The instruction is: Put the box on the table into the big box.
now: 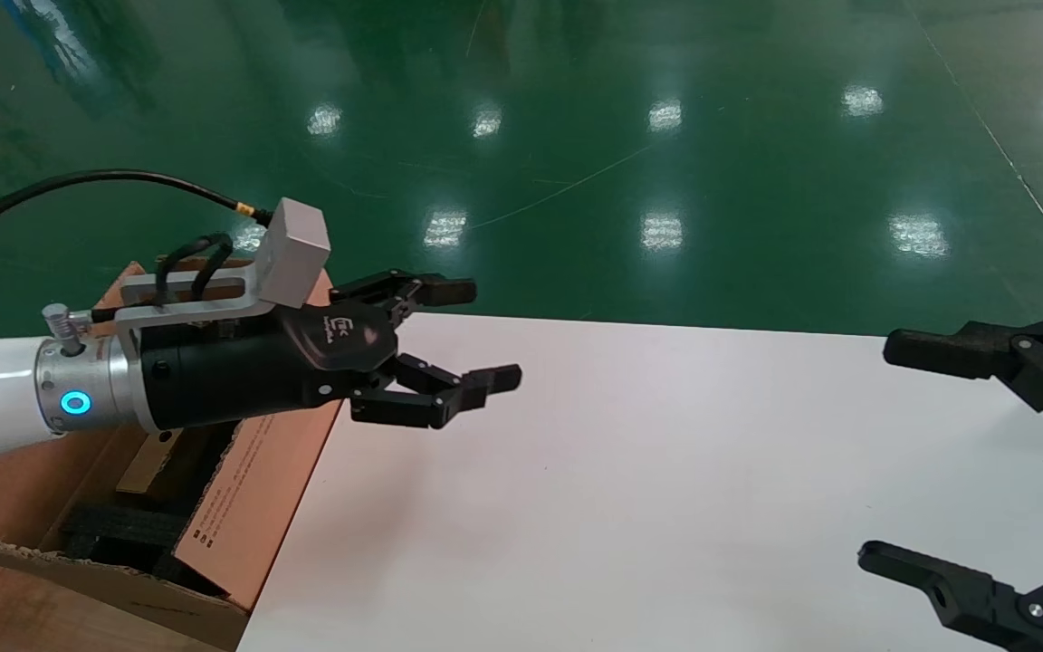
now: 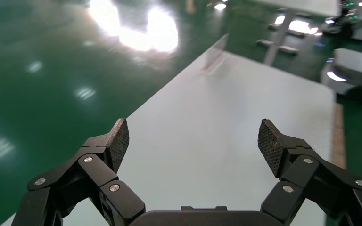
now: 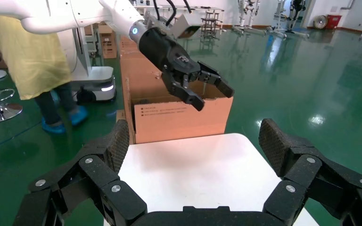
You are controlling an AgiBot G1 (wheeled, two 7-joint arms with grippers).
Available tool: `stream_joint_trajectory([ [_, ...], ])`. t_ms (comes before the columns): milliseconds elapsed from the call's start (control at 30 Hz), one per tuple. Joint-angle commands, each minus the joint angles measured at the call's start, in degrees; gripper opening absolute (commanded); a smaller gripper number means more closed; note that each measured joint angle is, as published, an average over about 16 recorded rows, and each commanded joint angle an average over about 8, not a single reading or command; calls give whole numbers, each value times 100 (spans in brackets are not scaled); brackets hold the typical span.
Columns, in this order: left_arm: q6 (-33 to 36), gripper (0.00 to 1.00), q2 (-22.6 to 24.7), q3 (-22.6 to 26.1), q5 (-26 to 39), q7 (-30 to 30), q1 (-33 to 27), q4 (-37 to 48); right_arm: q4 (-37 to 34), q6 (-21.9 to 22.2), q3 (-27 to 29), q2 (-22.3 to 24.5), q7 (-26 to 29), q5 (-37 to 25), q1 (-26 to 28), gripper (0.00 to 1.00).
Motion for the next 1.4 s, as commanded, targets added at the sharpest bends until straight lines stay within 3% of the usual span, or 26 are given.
stream_joint_trajectory([
  [33,203,100,81,-36,-54,73,-68,14,0,0,0,0,0,0,0,100],
  [733,2196,100,875,-385,-582,785,-734,153,-1,2,-2,1,-2,2,0,100],
  [1400,2190,100,874,-390,-591,785,-735,157,-2,3,-2,2,-2,3,-1,100],
])
